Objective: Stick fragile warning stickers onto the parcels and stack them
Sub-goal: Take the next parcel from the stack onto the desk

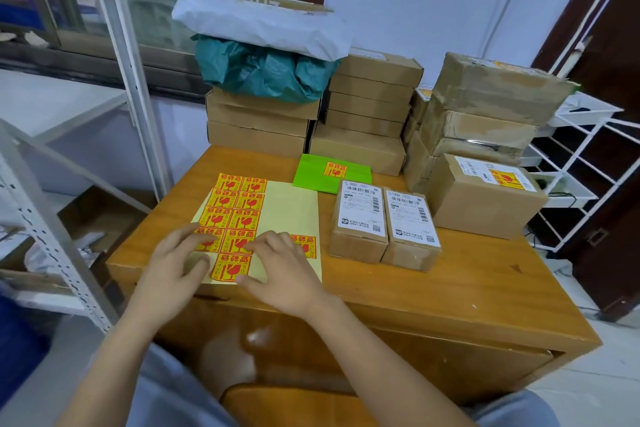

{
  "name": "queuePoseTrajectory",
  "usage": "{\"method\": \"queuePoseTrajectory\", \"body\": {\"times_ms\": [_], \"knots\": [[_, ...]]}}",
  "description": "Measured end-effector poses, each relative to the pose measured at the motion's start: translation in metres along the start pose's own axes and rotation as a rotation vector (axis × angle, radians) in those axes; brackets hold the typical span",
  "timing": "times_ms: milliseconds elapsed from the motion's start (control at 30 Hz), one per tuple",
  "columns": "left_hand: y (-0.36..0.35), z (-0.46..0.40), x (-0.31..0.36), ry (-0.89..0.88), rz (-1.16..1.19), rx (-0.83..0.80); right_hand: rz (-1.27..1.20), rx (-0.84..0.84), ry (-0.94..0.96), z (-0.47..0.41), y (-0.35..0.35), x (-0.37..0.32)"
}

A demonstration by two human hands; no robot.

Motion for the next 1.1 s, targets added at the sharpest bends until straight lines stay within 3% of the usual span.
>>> {"method": "queuePoseTrajectory", "body": {"times_ms": [133,833,1100], "knots": [[0.005,0.000,-0.002,-0.025,0.118,-0.032,0.021,-0.003,-0.001,0.001,-0.004,0.000],[-0.004,0.001,-0.009,-0.146,0.056,-0.026,-0.086,0.090,-0.033,0.004,-0.003,0.000],[-0.011,0.000,-0.010,-0.127,-0.128,-0.014,-0.012,0.173,0.040,0.005,-0.008,-0.001]]}}
Point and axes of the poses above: each hand's wrist, its own z-axis away from the middle knuckle, its own y-axis out of the back of the hand, x = y × z, the point moved 3 cm from there along -z, towards the middle knuckle, and after that the axes turned 6 degrees about -y, right-handed, at the moved point
